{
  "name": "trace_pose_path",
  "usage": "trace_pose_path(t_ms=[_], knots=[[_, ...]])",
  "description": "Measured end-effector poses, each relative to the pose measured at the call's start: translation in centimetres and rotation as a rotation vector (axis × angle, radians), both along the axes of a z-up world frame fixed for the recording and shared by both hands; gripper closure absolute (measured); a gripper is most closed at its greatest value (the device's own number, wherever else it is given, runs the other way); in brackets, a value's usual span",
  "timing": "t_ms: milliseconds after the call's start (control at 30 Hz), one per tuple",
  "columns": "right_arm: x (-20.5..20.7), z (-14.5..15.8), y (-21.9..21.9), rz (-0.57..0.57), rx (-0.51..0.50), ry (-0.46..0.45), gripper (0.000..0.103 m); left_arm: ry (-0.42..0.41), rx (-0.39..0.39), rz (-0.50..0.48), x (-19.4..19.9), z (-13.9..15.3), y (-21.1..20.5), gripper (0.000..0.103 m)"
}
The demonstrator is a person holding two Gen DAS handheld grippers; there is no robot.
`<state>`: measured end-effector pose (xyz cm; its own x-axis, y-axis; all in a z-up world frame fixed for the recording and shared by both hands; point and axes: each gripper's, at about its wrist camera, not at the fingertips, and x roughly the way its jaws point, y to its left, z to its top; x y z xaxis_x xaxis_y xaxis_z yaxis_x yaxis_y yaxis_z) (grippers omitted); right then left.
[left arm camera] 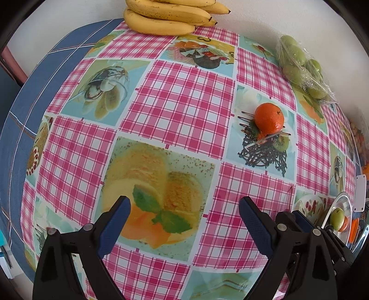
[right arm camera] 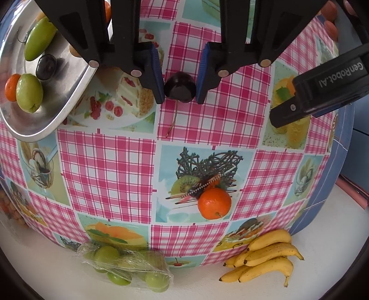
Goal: Organize fruits
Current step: 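Close the right tool on the dark cherry while the left tool moves toward the orange, then grasp the orange with the left tool while the right tool holds the cherry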
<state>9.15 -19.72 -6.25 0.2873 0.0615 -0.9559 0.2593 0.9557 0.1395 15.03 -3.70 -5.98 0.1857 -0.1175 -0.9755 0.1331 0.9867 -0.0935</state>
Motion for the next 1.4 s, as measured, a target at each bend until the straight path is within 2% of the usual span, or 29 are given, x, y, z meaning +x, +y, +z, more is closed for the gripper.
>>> trace_pose_path(t_ms=[167,267,533,667,733,933,1300,1400], knots=[[-0.1,0.9,-0.8,-0.034,0.002,-0.033,0.074,0.006,-0.026,0.017,0.6,-0.2,-0.1,0.008],[-0.1,1.5,-1.4,-0.063,0.012,-0.064,0.074,-0.005,-0.07,0.03,1.1,-0.1,-0.3,0.008],[0.1,1.9,-3.3,-0.126,0.03,-0.096,0.074,-0.099,-0.132,-0.008,3.0,0.8,-2.5,0.008],[0.5,2.3,-4.3,-0.153,0.004,-0.111,0.074,-0.15,-0.175,-0.039,3.8,1.7,-3.7,0.01],[0.6,2.5,-4.8,-0.165,0.009,-0.119,0.074,-0.183,-0.185,-0.066,4.2,2.1,-4.5,0.016],[1.4,2.4,-5.6,-0.174,0.003,-0.127,0.074,-0.212,-0.248,-0.102,4.9,2.2,-6.1,0.021],[2.9,2.4,-7.0,-0.201,0.002,-0.171,0.074,-0.232,-0.231,-0.161,5.4,0.9,-8.4,0.031],[3.1,2.6,-7.0,-0.204,-0.002,-0.185,0.074,-0.226,-0.234,-0.168,5.4,0.4,-8.7,0.038]])
